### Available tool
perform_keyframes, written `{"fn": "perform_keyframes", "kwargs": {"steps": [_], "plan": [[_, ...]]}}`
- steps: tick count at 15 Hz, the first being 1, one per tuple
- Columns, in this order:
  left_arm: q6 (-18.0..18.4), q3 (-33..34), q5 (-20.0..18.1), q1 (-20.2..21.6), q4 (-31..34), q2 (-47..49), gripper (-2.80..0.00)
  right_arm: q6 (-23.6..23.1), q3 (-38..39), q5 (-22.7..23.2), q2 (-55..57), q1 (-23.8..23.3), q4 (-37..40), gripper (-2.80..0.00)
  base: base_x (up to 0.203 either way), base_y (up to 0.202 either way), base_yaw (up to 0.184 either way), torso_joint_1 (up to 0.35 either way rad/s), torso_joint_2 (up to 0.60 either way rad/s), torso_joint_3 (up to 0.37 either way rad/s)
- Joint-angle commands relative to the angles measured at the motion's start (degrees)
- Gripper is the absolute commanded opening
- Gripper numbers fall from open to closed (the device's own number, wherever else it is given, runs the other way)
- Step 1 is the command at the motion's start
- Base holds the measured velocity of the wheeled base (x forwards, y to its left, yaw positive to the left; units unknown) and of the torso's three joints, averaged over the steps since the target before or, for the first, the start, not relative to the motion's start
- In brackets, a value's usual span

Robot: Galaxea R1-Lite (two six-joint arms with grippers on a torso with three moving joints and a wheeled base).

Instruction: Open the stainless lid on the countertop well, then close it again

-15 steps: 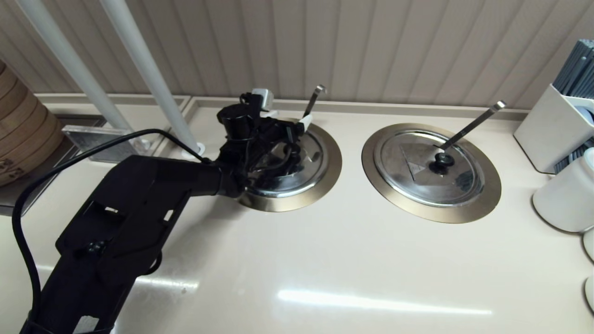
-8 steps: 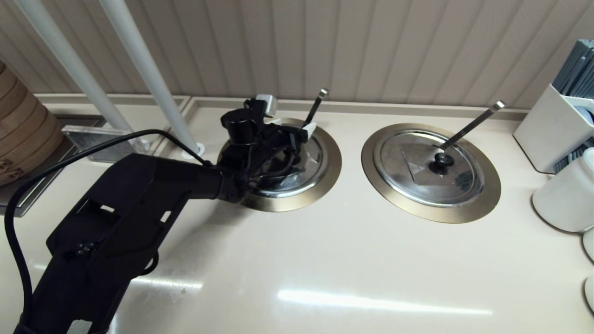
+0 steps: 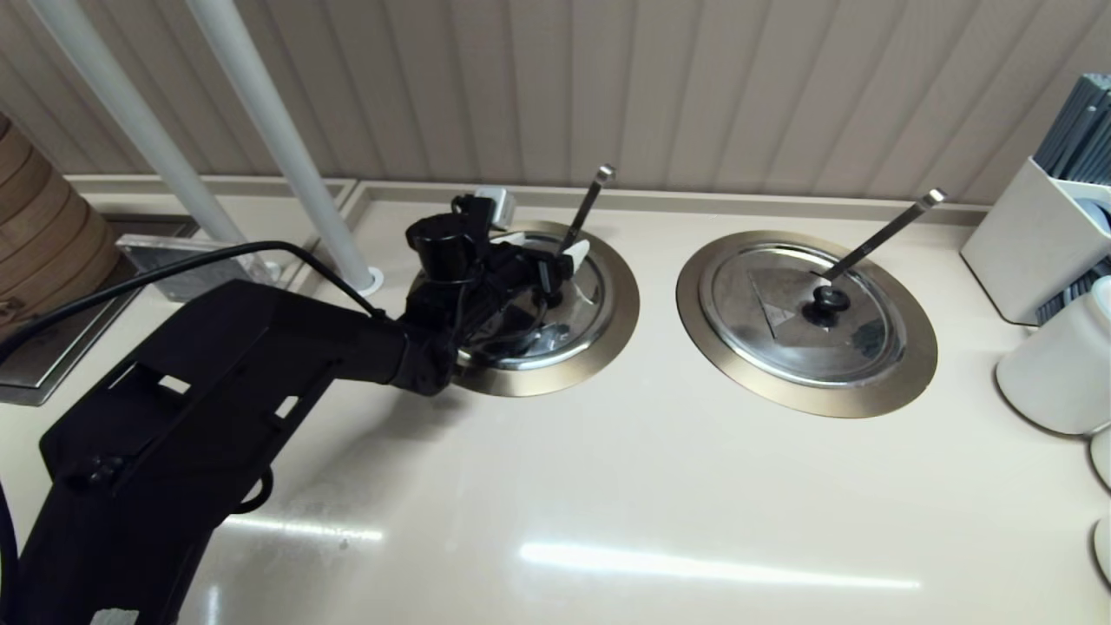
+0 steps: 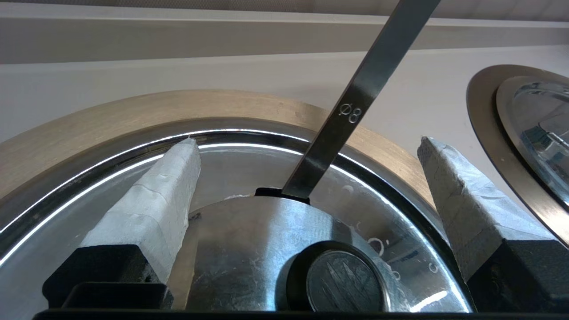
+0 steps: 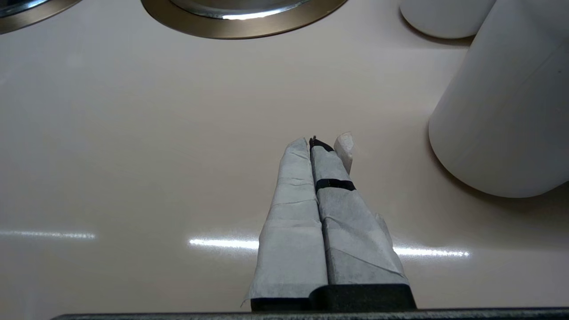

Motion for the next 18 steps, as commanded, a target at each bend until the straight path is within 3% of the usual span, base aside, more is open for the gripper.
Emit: {"fn": "perform_keyframes", "kwargs": {"steps": [1, 8, 9, 11, 15, 18], "plan": [[0.0, 3.3, 0.0, 0.3, -0.3, -3.5, 0.00, 0.0, 0.3, 0.0, 0.0, 0.0, 0.0, -2.80, 0.000, 0.000, 0.000, 0.000, 0.00, 0.000], [0.2, 29.3, 3.8, 3.9, 0.1, -26.2, 0.00, 0.0, 0.3, 0.0, 0.0, 0.0, 0.0, -2.80, 0.000, 0.000, 0.000, 0.000, 0.00, 0.000], [0.2, 32.8, 4.2, 5.0, 0.9, -31.0, -2.80, 0.0, 0.3, 0.0, 0.0, 0.0, 0.0, -2.80, 0.000, 0.000, 0.000, 0.000, 0.00, 0.000], [0.1, 36.9, 5.1, 7.2, 8.0, -41.9, -2.80, 0.0, 0.3, 0.0, 0.0, 0.0, 0.0, -2.80, 0.000, 0.000, 0.000, 0.000, 0.00, 0.000], [0.0, 38.5, 8.7, 12.5, 46.8, -65.8, -2.80, 0.0, 0.3, 0.0, 0.0, 0.0, 0.0, -2.80, 0.000, 0.000, 0.000, 0.000, 0.00, 0.000], [0.1, 41.4, 10.8, 14.2, 63.2, -80.3, -2.80, 0.0, 0.3, 0.0, 0.0, 0.0, 0.0, -2.80, 0.000, 0.000, 0.000, 0.000, 0.00, 0.000]]}}
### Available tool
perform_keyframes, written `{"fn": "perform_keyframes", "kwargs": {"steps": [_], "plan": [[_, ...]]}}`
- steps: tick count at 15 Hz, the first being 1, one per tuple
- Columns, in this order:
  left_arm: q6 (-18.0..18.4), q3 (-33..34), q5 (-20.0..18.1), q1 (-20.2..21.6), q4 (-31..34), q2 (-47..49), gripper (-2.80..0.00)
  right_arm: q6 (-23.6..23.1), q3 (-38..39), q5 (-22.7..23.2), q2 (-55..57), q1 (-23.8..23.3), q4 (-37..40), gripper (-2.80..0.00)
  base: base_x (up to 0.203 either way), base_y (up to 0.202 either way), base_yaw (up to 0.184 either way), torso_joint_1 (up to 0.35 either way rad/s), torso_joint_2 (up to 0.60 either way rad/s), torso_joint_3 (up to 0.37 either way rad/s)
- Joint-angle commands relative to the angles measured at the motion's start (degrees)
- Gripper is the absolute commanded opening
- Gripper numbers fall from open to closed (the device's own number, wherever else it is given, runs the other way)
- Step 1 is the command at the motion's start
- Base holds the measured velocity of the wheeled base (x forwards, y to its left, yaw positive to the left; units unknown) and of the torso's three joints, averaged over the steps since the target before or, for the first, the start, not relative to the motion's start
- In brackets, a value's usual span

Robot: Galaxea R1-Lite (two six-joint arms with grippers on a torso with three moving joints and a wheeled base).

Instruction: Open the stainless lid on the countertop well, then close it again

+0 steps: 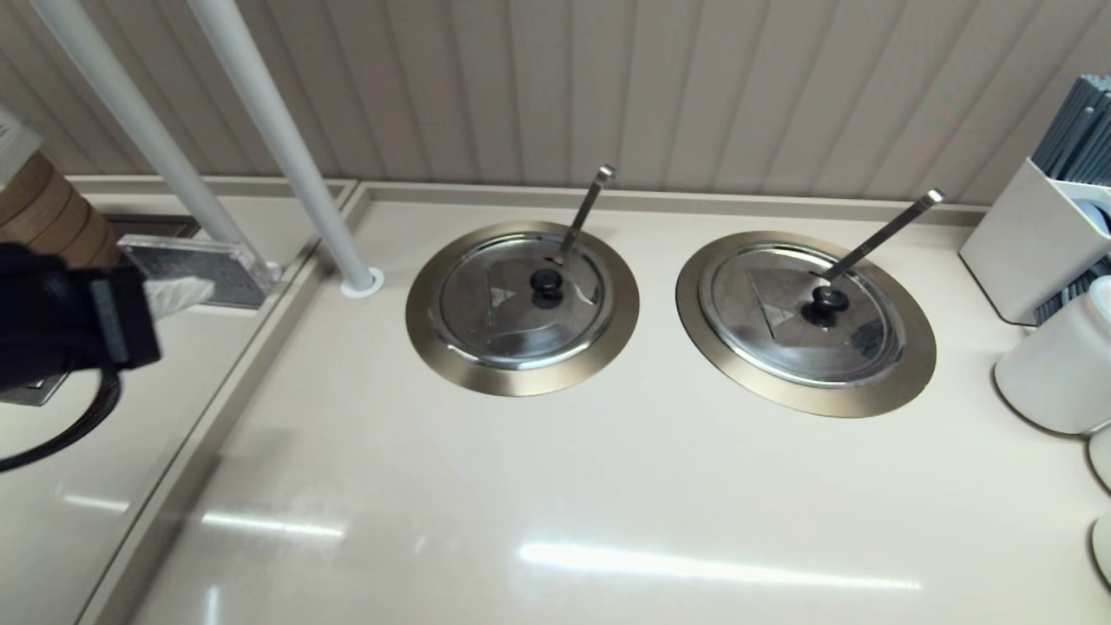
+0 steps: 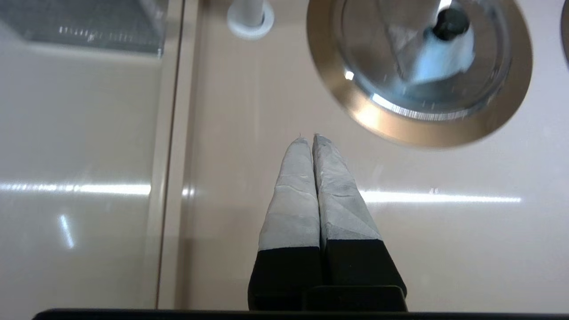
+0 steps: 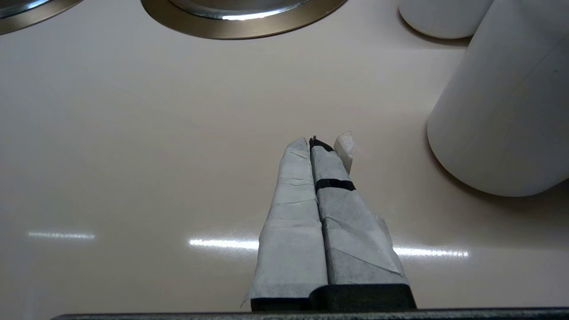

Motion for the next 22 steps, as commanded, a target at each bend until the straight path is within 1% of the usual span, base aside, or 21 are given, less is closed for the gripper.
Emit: {"fn": "perform_keyframes", "kwargs": {"steps": [1, 3, 5, 6, 7, 8, 9, 10, 11, 12, 13, 14, 15, 17, 19, 20, 21, 22], "plan": [[0.0, 2.9, 0.3, 0.7, 10.3, -14.0, -2.80, 0.0, 0.3, 0.0, 0.0, 0.0, 0.0, -2.80, 0.000, 0.000, 0.000, 0.000, 0.00, 0.000], [-0.1, 5.6, 0.9, 1.0, 16.4, -23.9, -2.80, 0.0, 0.3, 0.0, 0.0, 0.0, 0.0, -2.80, 0.000, 0.000, 0.000, 0.000, 0.00, 0.000], [0.0, 6.3, 2.4, 2.1, 22.8, -34.1, -2.80, 0.0, 0.3, 0.0, 0.0, 0.0, 0.0, -2.80, 0.000, 0.000, 0.000, 0.000, 0.00, 0.000], [0.4, 6.4, 3.1, 4.3, 25.7, -37.5, -2.80, 0.0, 0.3, 0.0, 0.0, 0.0, 0.0, -2.80, 0.000, 0.000, 0.000, 0.000, 0.00, 0.000], [1.1, 6.5, 3.6, 9.0, 27.4, -39.9, -2.80, 0.0, 0.3, 0.0, 0.0, 0.0, 0.0, -2.80, 0.000, 0.000, 0.000, 0.000, 0.00, 0.000], [2.6, 6.7, 3.6, 13.2, 28.5, -43.2, -2.80, 0.0, 0.3, 0.0, 0.0, 0.0, 0.0, -2.80, 0.000, 0.000, 0.000, 0.000, 0.00, 0.000], [5.3, 7.4, 2.8, 15.0, 29.3, -46.4, -2.80, 0.0, 0.3, 0.0, 0.0, 0.0, 0.0, -2.80, 0.000, 0.000, 0.000, 0.000, 0.00, 0.000], [8.7, 9.7, 2.1, 15.8, 29.8, -48.2, -2.80, 0.0, 0.3, 0.0, 0.0, 0.0, 0.0, -2.80, 0.000, 0.000, 0.000, 0.000, 0.00, 0.000], [9.2, 12.5, 1.5, 16.1, 29.7, -48.4, -2.80, 0.0, 0.3, 0.0, 0.0, 0.0, 0.0, -2.80, 0.000, 0.000, 0.000, 0.000, 0.00, 0.000], [9.1, 15.2, 0.1, 16.2, 28.9, -48.5, -2.80, 0.0, 0.3, 0.0, 0.0, 0.0, 0.0, -2.80, 0.000, 0.000, 0.000, 0.000, 0.00, 0.000], [9.3, 17.5, -3.0, 15.0, 27.0, -49.5, -2.80, 0.0, 0.3, 0.1, 0.0, 0.0, 0.0, -2.80, 0.000, 0.000, 0.000, 0.000, 0.00, 0.000], [9.5, 18.1, -4.5, 11.9, 25.7, -50.6, -2.80, 0.0, 0.3, 0.1, 0.0, 0.0, 0.0, -2.80, 0.000, 0.000, 0.000, 0.000, 0.00, 0.000], [9.5, 18.8, -5.0, 10.6, 24.9, -51.5, -2.80, 0.0, 0.3, 0.0, 0.0, 0.0, 0.0, -2.80, 0.000, 0.000, 0.000, 0.000, 0.00, 0.000], [9.3, 22.6, -5.6, 11.2, 24.5, -57.3, -2.80, 0.0, 0.3, 0.1, 0.0, 0.0, 0.0, -2.80, 0.000, 0.000, 0.000, 0.000, 0.00, 0.000], [11.0, 30.8, -4.9, 11.4, 22.8, -63.4, -2.80, 0.0, 0.3, 0.0, 0.0, 0.0, 0.0, -2.80, 0.000, 0.000, 0.000, 0.000, 0.00, 0.000], [11.3, 35.6, -3.5, 11.5, 19.0, -63.9, -2.80, 0.0, 0.3, 0.0, 0.0, 0.0, 0.0, -2.80, 0.000, 0.000, 0.000, 0.000, 0.00, 0.000], [12.5, 40.9, -2.3, 11.6, 12.8, -63.8, -2.80, 0.0, 0.3, 0.0, 0.0, 0.0, 0.0, -2.80, 0.000, 0.000, 0.000, 0.000, 0.00, 0.000], [14.4, 46.4, -1.4, 11.6, 6.3, -63.8, -2.80, 0.0, 0.3, 0.0, 0.0, 0.0, 0.0, -2.80, 0.000, 0.000, 0.000, 0.000, 0.00, 0.000]]}}
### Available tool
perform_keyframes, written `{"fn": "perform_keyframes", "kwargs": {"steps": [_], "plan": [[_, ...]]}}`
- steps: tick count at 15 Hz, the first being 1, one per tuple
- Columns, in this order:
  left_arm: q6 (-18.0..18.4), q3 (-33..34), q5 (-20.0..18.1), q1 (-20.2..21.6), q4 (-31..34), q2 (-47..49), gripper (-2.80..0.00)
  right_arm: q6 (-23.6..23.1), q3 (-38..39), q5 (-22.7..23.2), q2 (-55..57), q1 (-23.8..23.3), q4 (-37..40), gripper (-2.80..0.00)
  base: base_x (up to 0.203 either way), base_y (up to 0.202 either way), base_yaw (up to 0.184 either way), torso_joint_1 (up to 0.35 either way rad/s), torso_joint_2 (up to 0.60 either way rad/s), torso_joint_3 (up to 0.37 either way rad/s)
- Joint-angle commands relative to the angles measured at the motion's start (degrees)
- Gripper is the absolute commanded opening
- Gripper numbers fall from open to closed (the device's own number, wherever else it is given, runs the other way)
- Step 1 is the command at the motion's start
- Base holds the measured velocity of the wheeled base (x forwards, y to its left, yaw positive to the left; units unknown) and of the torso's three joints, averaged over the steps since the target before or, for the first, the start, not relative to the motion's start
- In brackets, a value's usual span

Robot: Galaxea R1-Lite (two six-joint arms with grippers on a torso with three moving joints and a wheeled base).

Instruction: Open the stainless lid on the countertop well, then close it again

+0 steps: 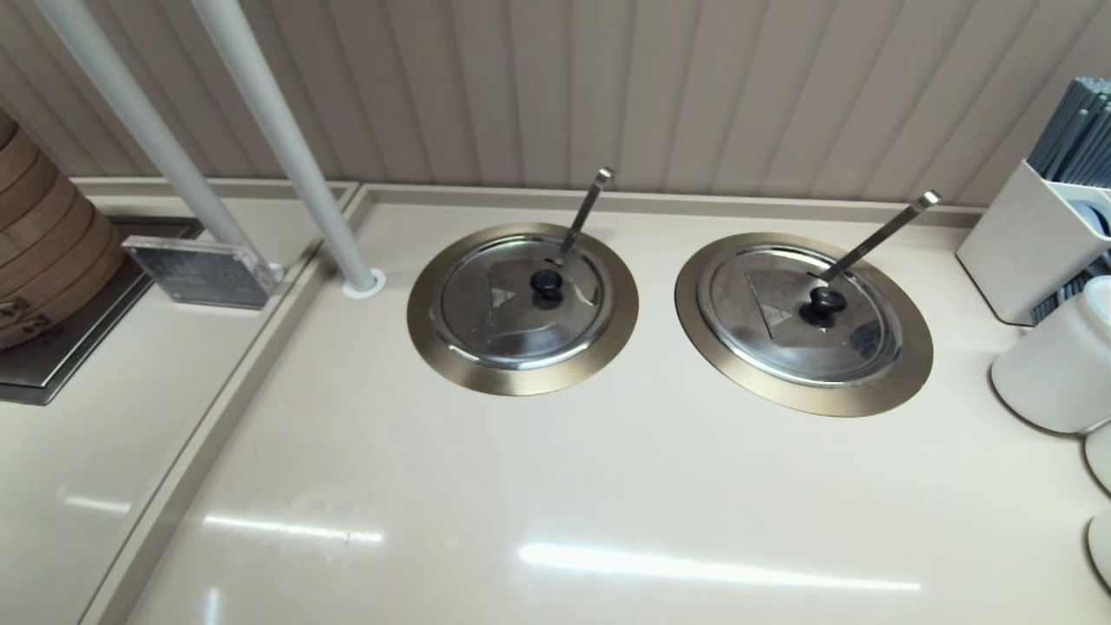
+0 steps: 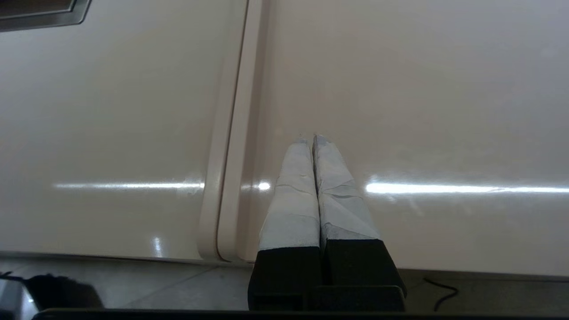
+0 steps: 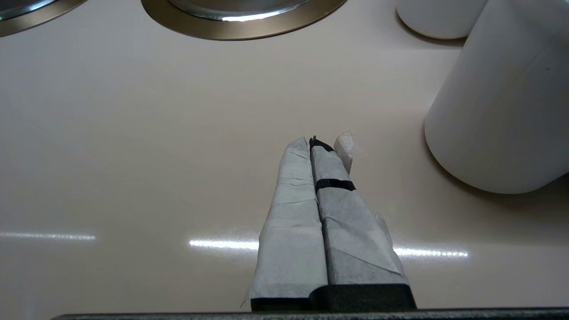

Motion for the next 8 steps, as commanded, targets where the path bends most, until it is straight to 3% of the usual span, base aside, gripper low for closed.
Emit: {"fn": "perform_keyframes", "kwargs": {"steps": [1, 2, 3, 5, 8], "plan": [[1.7, 9.0, 0.4, 0.0, -14.4, -1.1, -2.80, 0.0, 0.3, 0.0, 0.0, 0.0, 0.0, -2.80, 0.000, 0.000, 0.000, 0.000, 0.00, 0.000], [1.6, 11.7, -0.3, 0.0, -21.7, -1.1, -2.80, 0.0, 0.3, 0.0, 0.0, 0.0, 0.0, -2.80, 0.000, 0.000, 0.000, 0.000, 0.00, 0.000], [0.9, 12.4, -1.1, 0.1, -24.3, -1.1, -2.80, 0.0, 0.3, 0.0, 0.0, 0.0, 0.0, -2.80, 0.000, 0.000, 0.000, 0.000, 0.00, 0.000], [-1.9, 13.3, -3.0, 0.1, -18.2, -1.1, -2.80, -0.1, 0.3, 0.1, 0.0, 0.0, 0.0, -2.80, 0.000, 0.000, 0.000, 0.000, 0.00, 0.000], [-3.2, 13.6, -3.5, 0.1, -18.2, -1.1, -2.80, 0.0, 0.3, 0.0, 0.0, 0.0, 0.0, -2.80, 0.000, 0.000, 0.000, 0.000, 0.00, 0.000]]}}
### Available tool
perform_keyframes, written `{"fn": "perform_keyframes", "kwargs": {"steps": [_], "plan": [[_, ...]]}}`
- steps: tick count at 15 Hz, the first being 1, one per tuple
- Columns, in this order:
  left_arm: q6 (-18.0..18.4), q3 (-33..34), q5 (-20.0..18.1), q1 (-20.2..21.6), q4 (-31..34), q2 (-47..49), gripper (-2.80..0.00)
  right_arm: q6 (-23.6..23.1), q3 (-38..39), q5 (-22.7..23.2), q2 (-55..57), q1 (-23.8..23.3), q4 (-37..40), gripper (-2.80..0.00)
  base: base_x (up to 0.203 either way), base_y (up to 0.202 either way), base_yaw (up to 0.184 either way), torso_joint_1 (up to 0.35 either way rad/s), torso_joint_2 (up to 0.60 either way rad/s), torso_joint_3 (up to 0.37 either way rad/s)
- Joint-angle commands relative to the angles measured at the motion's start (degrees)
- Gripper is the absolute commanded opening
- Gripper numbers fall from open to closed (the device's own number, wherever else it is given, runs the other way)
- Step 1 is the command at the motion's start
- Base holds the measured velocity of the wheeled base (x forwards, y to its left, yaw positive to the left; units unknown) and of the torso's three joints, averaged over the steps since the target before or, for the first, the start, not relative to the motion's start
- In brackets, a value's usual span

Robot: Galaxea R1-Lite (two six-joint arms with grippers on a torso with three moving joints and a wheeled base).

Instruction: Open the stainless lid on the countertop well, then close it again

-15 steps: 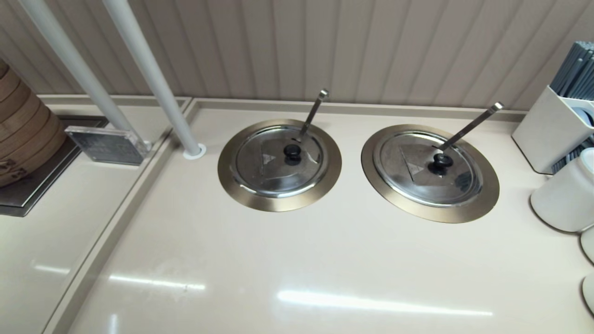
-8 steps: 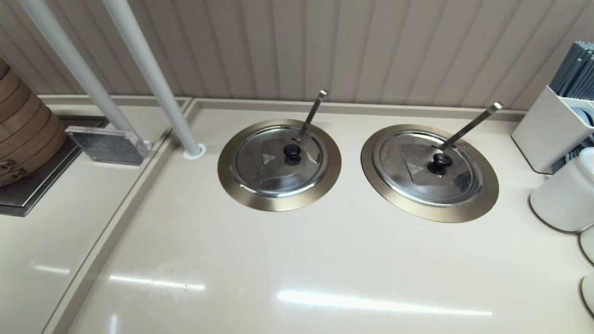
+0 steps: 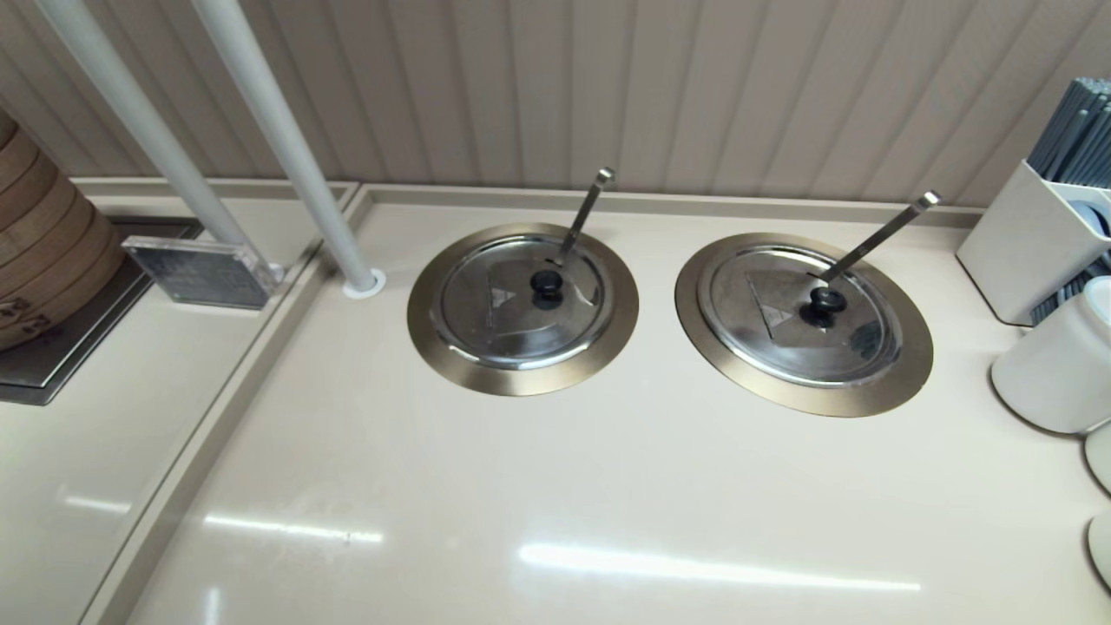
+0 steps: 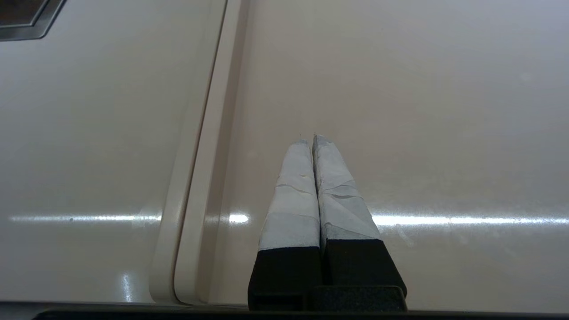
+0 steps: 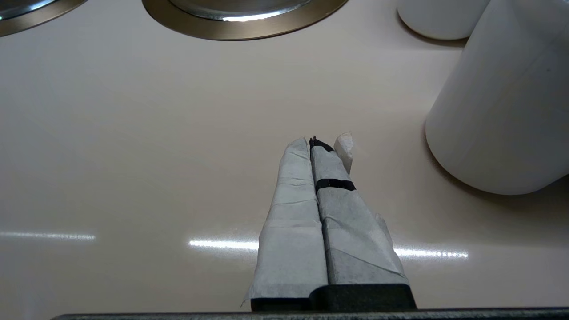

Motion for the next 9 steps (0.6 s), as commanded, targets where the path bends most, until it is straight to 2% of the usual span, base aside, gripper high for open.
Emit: {"fn": "perform_keyframes", "kwargs": {"steps": [1, 9], "plan": [[-0.1, 0.2, 0.0, 0.0, 0.0, 0.3, -2.80, 0.0, 0.3, 0.0, 0.0, 0.0, -0.1, -2.80, 0.000, 0.000, 0.000, 0.000, 0.00, 0.000], [-1.3, 0.2, 0.1, 0.0, -0.1, 0.3, -2.80, 0.0, 0.3, 0.0, 0.0, 0.0, -0.1, -2.80, 0.000, 0.000, 0.000, 0.000, 0.00, 0.000]]}}
